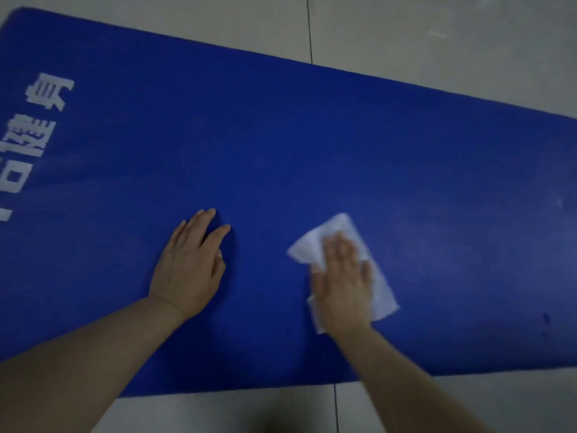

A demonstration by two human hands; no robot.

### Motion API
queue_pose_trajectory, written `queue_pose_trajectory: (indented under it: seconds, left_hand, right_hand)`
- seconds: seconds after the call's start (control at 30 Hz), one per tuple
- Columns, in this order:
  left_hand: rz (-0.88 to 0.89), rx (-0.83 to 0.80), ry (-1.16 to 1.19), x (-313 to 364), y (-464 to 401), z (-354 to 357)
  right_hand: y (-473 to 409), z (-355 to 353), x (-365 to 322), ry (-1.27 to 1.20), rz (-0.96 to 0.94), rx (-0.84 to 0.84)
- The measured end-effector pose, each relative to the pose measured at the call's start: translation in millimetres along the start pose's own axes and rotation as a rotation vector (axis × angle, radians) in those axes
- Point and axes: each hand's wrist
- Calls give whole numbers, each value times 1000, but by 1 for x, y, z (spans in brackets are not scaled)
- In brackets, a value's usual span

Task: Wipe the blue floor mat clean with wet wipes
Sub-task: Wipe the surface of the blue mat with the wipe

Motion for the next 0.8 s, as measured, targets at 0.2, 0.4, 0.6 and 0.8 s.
queue_pose_trajectory:
  seconds: [0.2,0.4,0.6,0.8]
  left_hand:
    - [-8,-10,-25,1,0,1]
    - [3,-4,-38,-2,-1,3]
    - [8,-22,-18,-2,1,1]
    - [125,-22,-9,0,24,-2]
  right_hand:
    - [6,-12,5,-59,303,-70]
    - [7,13,-104,-38,-178,33]
    - [7,8,-45,-58,-149,-25]
    - [9,-10,20,-142,466,11]
Point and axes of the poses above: each hand's wrist, its own y-axis away from the middle knuckle, its own z-axis out of the palm, x = y × z, and after that the axes turned 12 degrees about -z, right-handed
